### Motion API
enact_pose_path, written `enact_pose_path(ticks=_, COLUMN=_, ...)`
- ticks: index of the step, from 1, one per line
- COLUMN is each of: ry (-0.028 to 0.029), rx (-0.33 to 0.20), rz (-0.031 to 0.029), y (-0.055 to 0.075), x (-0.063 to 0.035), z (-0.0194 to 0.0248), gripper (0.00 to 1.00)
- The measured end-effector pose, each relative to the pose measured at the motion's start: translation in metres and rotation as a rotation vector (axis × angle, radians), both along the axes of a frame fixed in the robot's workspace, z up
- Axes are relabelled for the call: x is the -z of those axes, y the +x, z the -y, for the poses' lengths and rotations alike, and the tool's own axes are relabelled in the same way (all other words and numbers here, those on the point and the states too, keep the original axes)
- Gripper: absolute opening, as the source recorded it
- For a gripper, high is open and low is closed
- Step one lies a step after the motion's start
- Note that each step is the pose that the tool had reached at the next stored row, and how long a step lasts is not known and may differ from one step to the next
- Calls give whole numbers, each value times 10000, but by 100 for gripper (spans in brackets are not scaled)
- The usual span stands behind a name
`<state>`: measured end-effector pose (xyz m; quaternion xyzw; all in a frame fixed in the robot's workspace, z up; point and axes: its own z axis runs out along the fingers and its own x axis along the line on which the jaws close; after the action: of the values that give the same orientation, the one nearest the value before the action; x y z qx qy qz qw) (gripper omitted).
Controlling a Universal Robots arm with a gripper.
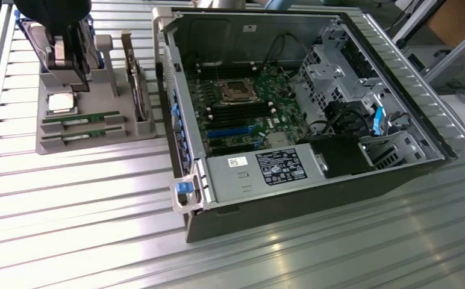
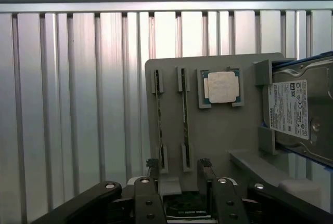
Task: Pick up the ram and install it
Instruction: 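Pick up the ram and move it above insertion slot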
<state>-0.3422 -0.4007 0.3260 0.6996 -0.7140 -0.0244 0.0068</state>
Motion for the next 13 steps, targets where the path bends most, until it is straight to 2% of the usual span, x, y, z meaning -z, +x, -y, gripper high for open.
enact_pose_path(ticks=13, ry=0, rx=0, rz=0, y=0, x=91, z=4, gripper=42)
